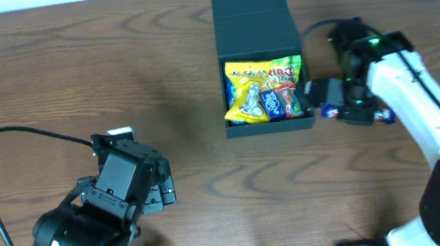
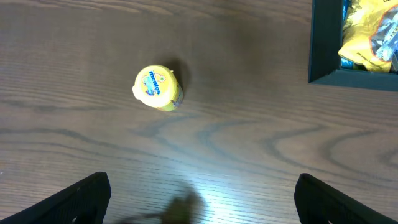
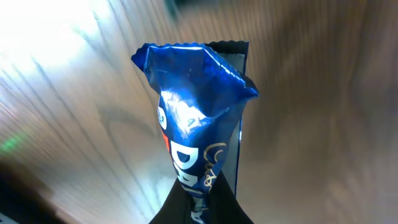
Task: Pack container
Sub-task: 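Lift the Dairy Milk bar and carry it over the black box, then lower the Dairy Milk bar into the box's back and open the gripper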
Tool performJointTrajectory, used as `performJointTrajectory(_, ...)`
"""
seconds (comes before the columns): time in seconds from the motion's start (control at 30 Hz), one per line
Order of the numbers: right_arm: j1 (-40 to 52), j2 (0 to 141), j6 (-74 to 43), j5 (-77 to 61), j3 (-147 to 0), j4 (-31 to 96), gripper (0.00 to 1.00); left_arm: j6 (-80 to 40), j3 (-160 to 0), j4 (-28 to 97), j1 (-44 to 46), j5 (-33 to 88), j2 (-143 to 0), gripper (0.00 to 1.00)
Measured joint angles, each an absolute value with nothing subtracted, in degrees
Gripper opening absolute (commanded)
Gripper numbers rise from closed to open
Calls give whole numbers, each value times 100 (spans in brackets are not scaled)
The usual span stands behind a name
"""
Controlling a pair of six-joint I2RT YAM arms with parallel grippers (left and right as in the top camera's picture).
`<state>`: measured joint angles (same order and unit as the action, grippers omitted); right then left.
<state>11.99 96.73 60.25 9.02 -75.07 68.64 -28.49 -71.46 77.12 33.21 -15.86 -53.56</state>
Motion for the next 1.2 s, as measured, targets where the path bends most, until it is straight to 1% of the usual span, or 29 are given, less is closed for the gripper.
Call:
performJointTrajectory(0.2, 1879, 9673, 6025, 930, -7507, 6552, 1, -2849, -7146, 7712, 3321, -1586, -5356, 95)
performJointTrajectory(0.37, 2220, 9673, 6025, 1048, -7513, 6016, 1, -2849, -7146, 7712, 3321, -1586, -5356, 95)
performJointTrajectory(0.57, 2423, 9675, 6025, 1057, -7749, 5599, 1, -2849, -7146, 7714, 3321, -1586, -5356, 95)
performJointTrajectory(0.83, 2532, 9675, 6025, 679, -8374, 5266, 1, -2849, -7146, 7714, 3321, -1586, -5356, 95)
performJointTrajectory(1.03, 2694, 9721, 6031, 591, -8433, 4849, 1, -2849, -7146, 7712, 3321, -1586, -5356, 95)
performJointTrajectory(1.2, 2869, 10235, 6045, 569, -8562, 4615, 1, -2847, -7146, 7714, 3321, -1586, -5356, 95)
